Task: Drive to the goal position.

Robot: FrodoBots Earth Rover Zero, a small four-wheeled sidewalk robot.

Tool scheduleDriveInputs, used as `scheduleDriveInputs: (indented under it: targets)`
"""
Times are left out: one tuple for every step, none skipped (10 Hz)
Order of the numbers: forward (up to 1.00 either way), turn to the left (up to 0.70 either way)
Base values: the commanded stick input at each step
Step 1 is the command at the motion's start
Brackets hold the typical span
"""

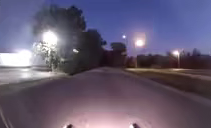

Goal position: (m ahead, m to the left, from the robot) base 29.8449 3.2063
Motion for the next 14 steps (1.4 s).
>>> scheduleDriveInputs:
  targets:
    - [1.00,0.00]
    - [1.00,0.00]
    - [1.00,0.00]
    - [1.00,0.00]
    - [1.00,0.00]
    - [1.00,0.00]
    - [1.00,0.00]
    - [1.00,0.00]
    - [1.00,0.00]
    - [1.00,0.00]
    - [1.00,0.00]
    - [1.00,-0.31]
    - [1.00,-0.38]
    - [1.00,-0.40]
